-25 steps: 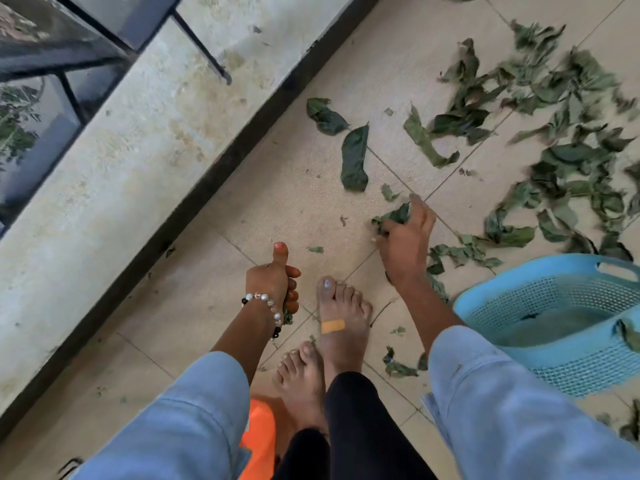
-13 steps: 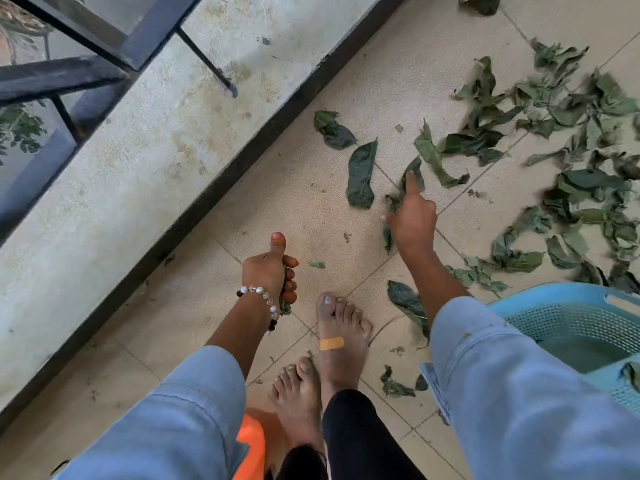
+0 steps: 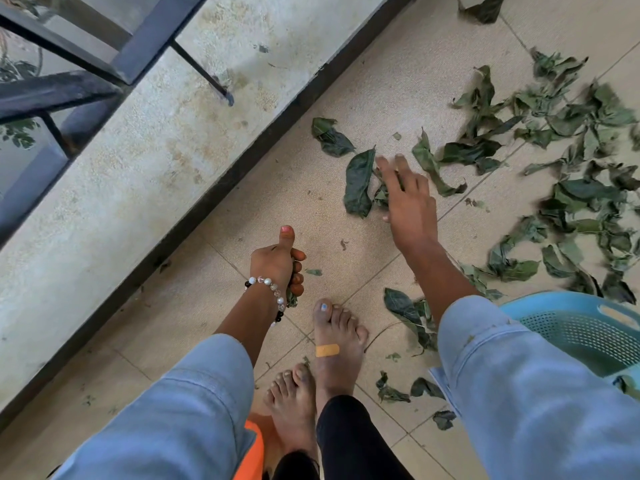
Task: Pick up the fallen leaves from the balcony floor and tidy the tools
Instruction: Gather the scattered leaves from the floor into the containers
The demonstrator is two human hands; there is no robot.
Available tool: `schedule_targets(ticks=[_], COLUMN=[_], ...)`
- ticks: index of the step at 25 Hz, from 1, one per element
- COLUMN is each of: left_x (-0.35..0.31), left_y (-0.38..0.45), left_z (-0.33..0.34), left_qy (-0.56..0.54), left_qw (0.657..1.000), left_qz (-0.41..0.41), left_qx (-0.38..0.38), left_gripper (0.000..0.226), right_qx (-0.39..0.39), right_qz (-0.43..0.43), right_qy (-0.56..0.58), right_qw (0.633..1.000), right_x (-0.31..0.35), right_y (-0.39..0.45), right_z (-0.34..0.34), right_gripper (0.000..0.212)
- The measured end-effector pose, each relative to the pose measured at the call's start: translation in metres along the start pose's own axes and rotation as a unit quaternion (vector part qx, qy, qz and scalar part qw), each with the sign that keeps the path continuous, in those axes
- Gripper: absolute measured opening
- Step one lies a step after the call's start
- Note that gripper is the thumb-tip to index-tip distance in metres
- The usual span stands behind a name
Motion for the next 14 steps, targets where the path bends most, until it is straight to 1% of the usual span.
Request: schedule_targets(ticks=[1, 3, 4, 5, 6, 7, 8, 9, 10, 12, 13, 14], left_x=[-0.001, -0.002, -0.002, -0.001, -0.001, -0.002, -0.004, -0.005, -0.006, -0.007, -0.006, -0.004], left_y=[0.001, 0.0, -0.001, -0.002, -0.003, -0.003, -0.004, -0.004, -0.004, -0.002, -0.002, -0.002], left_z=[0.003, 0.007, 0.008, 0.008, 0.007, 0.006, 0.003, 0.0, -0.003, -0.011, -0.014, -0.016], left_qy=[0.0, 0.0, 0.0, -0.002, -0.005, -0.008, -0.01, -0.011, -0.015, -0.022, -0.027, -0.034], left_qw=[1.0, 1.0, 1.0, 1.0, 1.0, 1.0, 1.0, 1.0, 1.0, 1.0, 1.0, 0.999], left_qz=[0.002, 0.002, 0.002, 0.002, 0.003, 0.005, 0.005, 0.006, 0.006, 0.008, 0.008, 0.008], left_qx=[0.003, 0.01, 0.013, 0.016, 0.019, 0.019, 0.018, 0.017, 0.014, 0.006, 0.004, 0.002], left_gripper=[0.057, 0.057, 0.057, 0.057, 0.057, 0.057, 0.057, 0.057, 0.057, 0.057, 0.057, 0.057], right_qx=[0.021, 0.07, 0.062, 0.036, 0.004, -0.032, -0.043, -0.041, -0.038, -0.069, -0.068, -0.044], right_qz=[-0.019, -0.048, -0.068, -0.076, -0.059, -0.021, 0.036, 0.087, 0.11, 0.097, 0.078, 0.05], right_qy=[-0.03, -0.072, -0.08, -0.074, -0.049, 0.003, 0.08, 0.162, 0.219, 0.228, 0.215, 0.205], right_qw=[0.999, 0.994, 0.993, 0.994, 0.997, 0.999, 0.995, 0.982, 0.969, 0.966, 0.971, 0.976], right_x=[0.004, 0.011, 0.014, 0.017, 0.015, 0.01, 0.002, -0.004, -0.001, 0.021, 0.035, 0.053], right_y=[0.001, 0.001, 0.002, 0.003, 0.005, 0.01, 0.015, 0.017, 0.018, 0.011, 0.005, -0.002], right_z=[0.003, 0.008, 0.005, 0.001, -0.009, -0.02, -0.028, -0.032, -0.036, -0.047, -0.045, -0.037], right_gripper=[0.086, 0.064, 0.05, 0.036, 0.024, 0.014, 0.008, 0.008, 0.011, 0.02, 0.025, 0.033])
Point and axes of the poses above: each hand's wrist, its own y-axis towards the middle knuckle, its own z-axis out of the palm, x = y × z, the point moved 9 cm from there along y, towards the middle knuckle, and after that the axes turned 4 degrees about z, right-handed, at the moved point
